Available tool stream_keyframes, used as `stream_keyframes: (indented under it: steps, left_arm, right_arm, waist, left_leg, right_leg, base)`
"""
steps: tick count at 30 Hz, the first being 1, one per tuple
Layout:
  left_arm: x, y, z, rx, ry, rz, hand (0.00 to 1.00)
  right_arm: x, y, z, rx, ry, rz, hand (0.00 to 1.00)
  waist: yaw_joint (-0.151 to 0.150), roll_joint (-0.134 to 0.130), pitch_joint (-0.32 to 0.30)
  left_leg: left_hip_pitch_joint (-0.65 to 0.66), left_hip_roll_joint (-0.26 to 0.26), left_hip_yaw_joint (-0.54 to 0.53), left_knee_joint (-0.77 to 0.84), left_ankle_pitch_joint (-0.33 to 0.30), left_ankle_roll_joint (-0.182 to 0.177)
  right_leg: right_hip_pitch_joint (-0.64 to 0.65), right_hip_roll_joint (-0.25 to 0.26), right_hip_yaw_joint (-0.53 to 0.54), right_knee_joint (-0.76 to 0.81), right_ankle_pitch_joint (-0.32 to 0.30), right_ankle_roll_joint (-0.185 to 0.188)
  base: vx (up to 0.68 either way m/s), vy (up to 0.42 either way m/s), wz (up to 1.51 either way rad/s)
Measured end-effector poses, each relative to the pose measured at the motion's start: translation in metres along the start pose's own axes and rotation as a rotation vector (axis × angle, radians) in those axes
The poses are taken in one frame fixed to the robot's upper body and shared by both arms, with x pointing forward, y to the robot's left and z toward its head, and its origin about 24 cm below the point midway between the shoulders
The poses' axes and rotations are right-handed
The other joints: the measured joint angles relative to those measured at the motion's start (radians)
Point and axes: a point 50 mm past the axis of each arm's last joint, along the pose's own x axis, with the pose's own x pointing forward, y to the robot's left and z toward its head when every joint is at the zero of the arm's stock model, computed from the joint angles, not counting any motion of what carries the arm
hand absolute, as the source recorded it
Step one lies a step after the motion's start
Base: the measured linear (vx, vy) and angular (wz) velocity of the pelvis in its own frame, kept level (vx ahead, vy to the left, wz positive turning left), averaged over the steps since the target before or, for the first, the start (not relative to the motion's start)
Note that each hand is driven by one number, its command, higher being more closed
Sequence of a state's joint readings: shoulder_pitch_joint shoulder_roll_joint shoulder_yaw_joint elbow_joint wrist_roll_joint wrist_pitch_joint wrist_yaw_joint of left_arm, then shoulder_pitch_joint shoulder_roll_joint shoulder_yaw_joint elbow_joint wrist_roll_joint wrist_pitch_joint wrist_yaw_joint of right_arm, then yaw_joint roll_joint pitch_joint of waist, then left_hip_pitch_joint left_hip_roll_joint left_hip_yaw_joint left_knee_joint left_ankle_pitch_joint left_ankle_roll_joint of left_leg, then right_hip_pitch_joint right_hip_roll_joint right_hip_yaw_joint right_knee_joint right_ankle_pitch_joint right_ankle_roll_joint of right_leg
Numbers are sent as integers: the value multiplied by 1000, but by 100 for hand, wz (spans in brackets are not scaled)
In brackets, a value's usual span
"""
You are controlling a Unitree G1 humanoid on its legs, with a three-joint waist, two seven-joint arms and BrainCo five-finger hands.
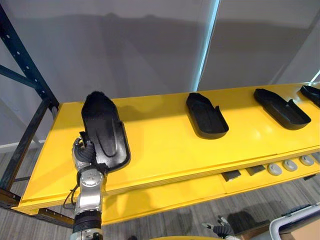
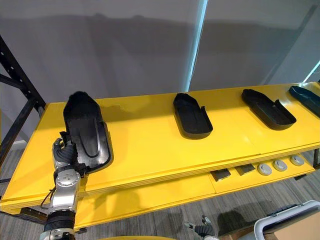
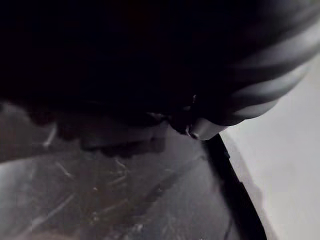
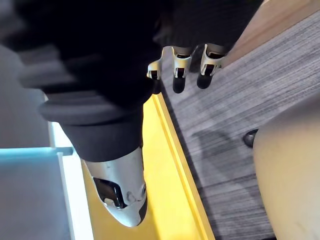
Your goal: Walk over and take plastic housings, then place them on the shelf
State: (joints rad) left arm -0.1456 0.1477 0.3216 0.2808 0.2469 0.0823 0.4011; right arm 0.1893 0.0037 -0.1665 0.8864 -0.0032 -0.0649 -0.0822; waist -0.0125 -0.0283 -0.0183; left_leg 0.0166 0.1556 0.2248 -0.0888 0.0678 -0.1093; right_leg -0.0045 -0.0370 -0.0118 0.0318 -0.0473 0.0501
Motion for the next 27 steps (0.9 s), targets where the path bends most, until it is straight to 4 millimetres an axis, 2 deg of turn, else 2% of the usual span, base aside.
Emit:
stream_keyframes:
  steps: [6, 9, 16, 19, 20, 21, 22, 24, 25, 27]
  left_arm:
    - [10, 2, 14, -34, -37, 39, 0]
    - [12, -2, 13, -54, -19, 38, 0]
    - [16, 2, 19, -46, -54, 45, 0]
    - [17, 5, 31, -50, -115, 52, 0]
    - [15, 4, 41, -62, -162, 53, 0]
    - [11, 5, 60, -77, -253, 58, 0]
    - [8, 5, 67, -83, -289, 55, 0]
    - [-10, 7, 93, -123, -437, 44, 0]
    - [-25, 8, 105, -137, -528, 32, 0]
    - [-50, 5, 115, -168, -615, 1, 0]
  right_arm:
    - [1, -1, 2, -5, -5, -2, 0]
    - [2, 0, 6, -8, -16, 0, 0]
    - [4, -2, 10, -15, -26, -4, 0]
    - [3, -3, 7, -13, -18, -8, 0]
    - [2, -3, 7, -12, -19, -9, 0]
    - [2, -3, 7, -12, -20, -9, 0]
    - [2, -4, 6, -12, -18, -9, 0]
    - [3, -3, 2, -11, -6, -7, 0]
    - [3, -2, 2, -11, -6, -6, 0]
    - [2, -2, 2, -9, -9, -6, 0]
  waist:
    - [-2, 3, 3]
    - [-4, 5, 8]
    - [-26, 6, 13]
    - [-26, 6, 13]
    - [-25, 5, 15]
    - [-21, 3, 20]
    - [-21, 3, 20]
    - [-13, 3, 21]
    - [-9, 4, 21]
    - [0, 6, 24]
  left_leg:
    - [5, -1, 0, -4, 3, 4]
    - [11, -1, -2, -5, 3, 4]
    - [15, -2, -4, -6, 3, 4]
    - [15, -3, -6, -6, 3, 4]
    - [13, -3, -8, -6, 3, 4]
    - [12, -5, -16, -6, 3, 4]
    - [11, -5, -18, -5, 3, 4]
    - [8, -5, -23, -5, 3, 4]
    - [8, -5, -24, -5, 3, 4]
    - [1, -5, -31, 4, 2, 4]
  right_leg:
    - [4, 2, 2, -2, 0, 0]
    - [9, 2, 2, -4, 0, 0]
    - [12, 1, 1, -5, 0, 0]
    - [11, 0, 1, -5, 0, 0]
    - [12, 0, -2, -5, 0, 0]
    - [15, -1, -8, -6, 0, 0]
    - [16, -2, -8, -7, -1, 1]
    - [17, -2, -8, -7, -1, 1]
    - [21, -2, -8, -8, -1, 1]
    - [25, -2, -11, -7, -1, 1]
  base:
    - [58, -1, -3]
    - [29, 0, -4]
    - [-23, 3, 0]
    - [-10, 3, 0]
    - [-6, 6, 9]
    - [-3, 9, 12]
    - [4, 9, 13]
    - [23, 9, 7]
    - [37, 4, 3]
    - [49, 1, 8]
